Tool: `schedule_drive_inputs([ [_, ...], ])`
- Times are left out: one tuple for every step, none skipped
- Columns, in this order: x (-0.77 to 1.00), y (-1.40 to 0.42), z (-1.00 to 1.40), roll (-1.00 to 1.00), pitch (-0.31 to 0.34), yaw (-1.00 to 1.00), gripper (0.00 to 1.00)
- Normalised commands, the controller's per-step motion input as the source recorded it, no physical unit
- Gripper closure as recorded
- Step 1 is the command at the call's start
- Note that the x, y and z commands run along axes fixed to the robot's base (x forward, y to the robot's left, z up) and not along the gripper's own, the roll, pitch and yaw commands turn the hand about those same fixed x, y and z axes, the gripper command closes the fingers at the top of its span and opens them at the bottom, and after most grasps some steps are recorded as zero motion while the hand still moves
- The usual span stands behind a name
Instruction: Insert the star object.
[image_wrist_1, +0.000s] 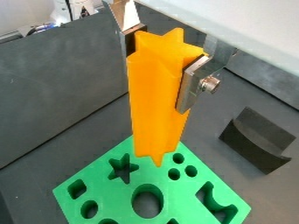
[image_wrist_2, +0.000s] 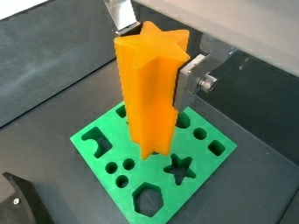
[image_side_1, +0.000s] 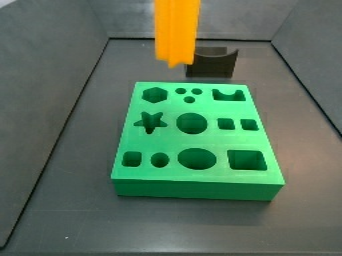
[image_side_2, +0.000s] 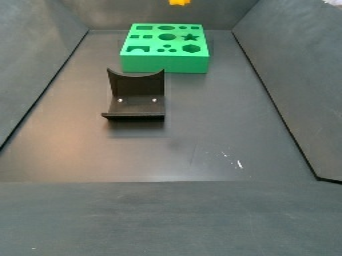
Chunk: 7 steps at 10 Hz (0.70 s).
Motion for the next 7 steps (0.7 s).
schedule_drive_inputs([
  [-0.68,0.19,-0.52,-0.03,-0.390,0.07,1.00],
  [-0.55,0.00,-1.00,0.07,-0.084,0.35,1.00],
  [-0.55,-0.06,-1.00,0.08,-0.060,0.45,1.00],
  [-0.48,-0.24,-1.00,0.05,0.000,0.45,1.00],
  [-0.27,-0.42,-1.00,-0.02,0.023,0.29,1.00],
  [-0.07,-0.27,-0.60,-0.15,0.040,0.10,1.00],
  [0.00,-0.03,-0.02,0.00,0.000,0.00,1.00],
])
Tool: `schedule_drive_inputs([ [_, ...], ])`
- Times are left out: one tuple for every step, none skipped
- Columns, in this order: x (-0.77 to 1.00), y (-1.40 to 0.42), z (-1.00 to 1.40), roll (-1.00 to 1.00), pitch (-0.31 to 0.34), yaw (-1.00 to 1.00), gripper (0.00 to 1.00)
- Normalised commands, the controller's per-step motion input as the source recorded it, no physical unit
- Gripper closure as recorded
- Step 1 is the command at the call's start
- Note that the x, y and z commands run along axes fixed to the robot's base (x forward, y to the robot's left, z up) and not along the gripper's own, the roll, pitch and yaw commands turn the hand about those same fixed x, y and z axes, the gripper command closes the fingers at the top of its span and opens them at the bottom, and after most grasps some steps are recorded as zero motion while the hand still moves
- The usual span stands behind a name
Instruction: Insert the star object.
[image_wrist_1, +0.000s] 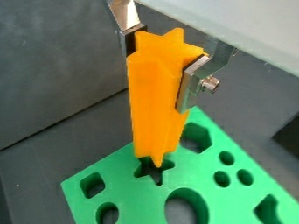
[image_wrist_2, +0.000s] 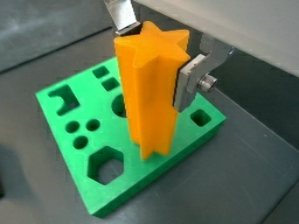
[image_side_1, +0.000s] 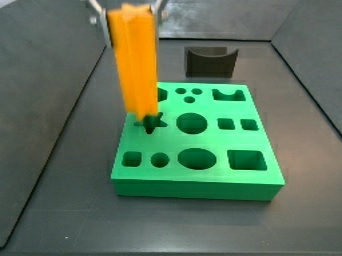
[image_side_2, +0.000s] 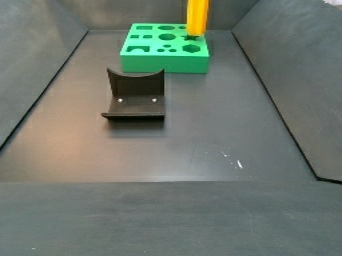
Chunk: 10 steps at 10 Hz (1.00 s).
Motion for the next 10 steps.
schedule_drive_inputs([
  [0.00,0.00,-0.02,0.00,0.000,0.00,1.00],
  [0.03,-0.01,-0.29,0.03,-0.041,0.00,1.00],
  [0.01,0.00,-0.35,0.03,-0.049,0.00,1.00],
  [0.11,0.00,-0.30,0.00,-0.011,0.00,1.00],
  [0.24,-0.03,-0.27,0.02,0.000,0.00,1.00],
  [0.25,-0.09,-0.27,0.00,0.000,-0.01,1.00],
  [0.16,-0.12,-0.28,-0.04,-0.020,0.00,1.00],
  [0.25,-0.10,-0.31,-0.07,-0.004,0.00,1.00],
  [0.32,-0.03,-0.31,0.00,0.000,0.00,1.00],
  [0.41,-0.02,-0.27,0.06,0.006,-0.24,1.00],
])
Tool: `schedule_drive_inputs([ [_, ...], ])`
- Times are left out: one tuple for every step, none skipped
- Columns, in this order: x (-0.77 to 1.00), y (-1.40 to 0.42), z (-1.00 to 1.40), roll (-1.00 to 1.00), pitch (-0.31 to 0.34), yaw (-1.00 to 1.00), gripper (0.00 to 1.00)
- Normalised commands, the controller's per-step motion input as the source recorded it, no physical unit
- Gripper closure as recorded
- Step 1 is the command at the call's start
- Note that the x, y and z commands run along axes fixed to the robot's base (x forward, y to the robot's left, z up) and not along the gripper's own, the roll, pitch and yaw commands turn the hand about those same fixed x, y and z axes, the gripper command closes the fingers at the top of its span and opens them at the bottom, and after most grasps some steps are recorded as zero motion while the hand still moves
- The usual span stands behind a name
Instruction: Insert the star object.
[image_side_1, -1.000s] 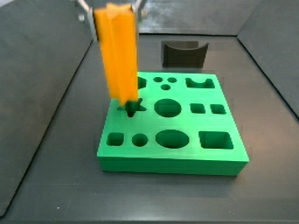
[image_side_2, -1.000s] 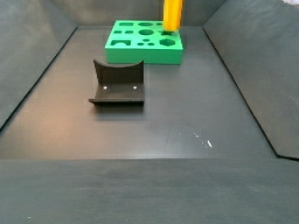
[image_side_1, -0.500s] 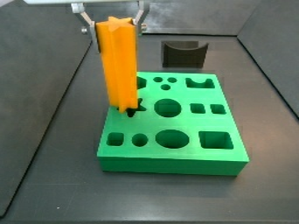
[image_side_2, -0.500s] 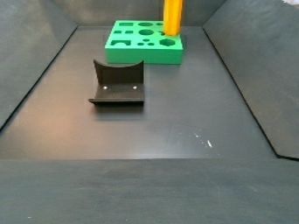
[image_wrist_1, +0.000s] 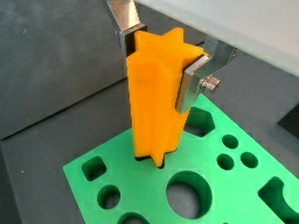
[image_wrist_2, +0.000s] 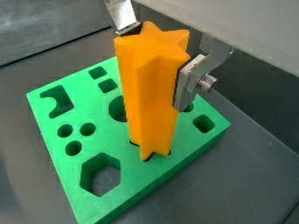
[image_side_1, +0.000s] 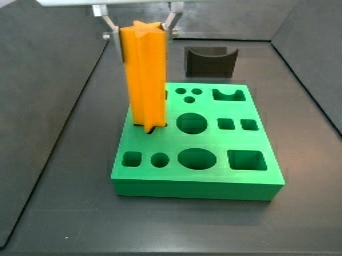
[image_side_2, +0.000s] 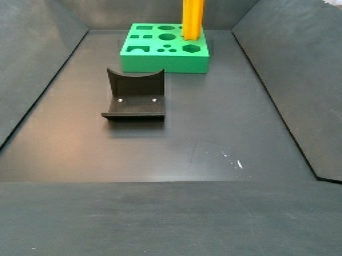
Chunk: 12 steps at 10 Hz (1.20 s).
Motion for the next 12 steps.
schedule_drive_inputs([
  [0.21,0.00,-0.35,0.05,0.000,-0.08,1.00],
  [0.00,0.00,-0.43,0.02,-0.039,0.23,1.00],
  [0.00,0.00,-0.37,0.10,-0.051,0.56,1.00],
  [-0.03,-0.02,-0.35,0.10,-0.061,0.58,1.00],
  [-0.02,-0.01,-0.34,0.15,-0.063,0.60,1.00],
  [-0.02,-0.03,-0.33,0.14,-0.063,0.53,1.00],
  [0.00,-0.07,-0.33,0.06,-0.039,0.15,1.00],
  [0.00,-0.07,-0.41,0.03,-0.059,0.05,1.00],
  [0.00,-0.10,-0.53,0.09,-0.083,0.04,1.00],
  [0.00,-0.10,-0.58,0.10,-0.099,0.04,1.00],
  [0.00,-0.10,-0.55,0.11,-0.111,0.04,1.00],
  [0.00,-0.09,-0.54,0.09,-0.121,0.05,1.00],
])
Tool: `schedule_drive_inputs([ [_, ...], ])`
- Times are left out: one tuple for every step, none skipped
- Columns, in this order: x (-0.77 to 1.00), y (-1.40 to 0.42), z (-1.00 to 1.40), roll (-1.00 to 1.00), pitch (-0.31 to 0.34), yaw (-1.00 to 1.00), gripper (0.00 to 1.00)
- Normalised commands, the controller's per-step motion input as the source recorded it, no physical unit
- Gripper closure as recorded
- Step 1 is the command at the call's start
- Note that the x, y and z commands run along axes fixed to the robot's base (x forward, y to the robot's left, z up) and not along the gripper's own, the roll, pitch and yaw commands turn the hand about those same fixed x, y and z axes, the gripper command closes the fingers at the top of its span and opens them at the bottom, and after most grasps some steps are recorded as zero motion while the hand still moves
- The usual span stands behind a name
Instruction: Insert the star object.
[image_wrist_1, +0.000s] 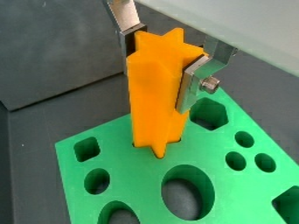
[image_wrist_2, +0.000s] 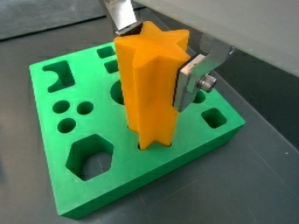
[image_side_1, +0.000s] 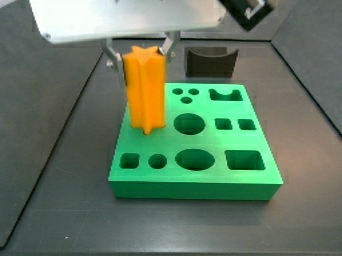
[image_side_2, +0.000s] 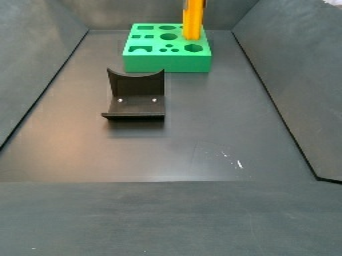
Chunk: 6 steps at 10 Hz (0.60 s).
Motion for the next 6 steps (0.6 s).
schedule_drive_inputs([
  [0.00,-0.08,-0.54,0.10,-0.136,0.05,1.00],
  [0.00,-0.06,-0.52,0.11,-0.144,0.03,1.00],
  [0.00,0.00,-0.32,0.02,-0.117,0.00,1.00],
  [0.00,0.00,-0.02,0.00,-0.060,0.00,1.00],
  [0.00,0.00,0.00,-0.01,0.000,0.00,1.00],
  [0.00,0.00,0.00,0.00,0.000,0.00,1.00],
])
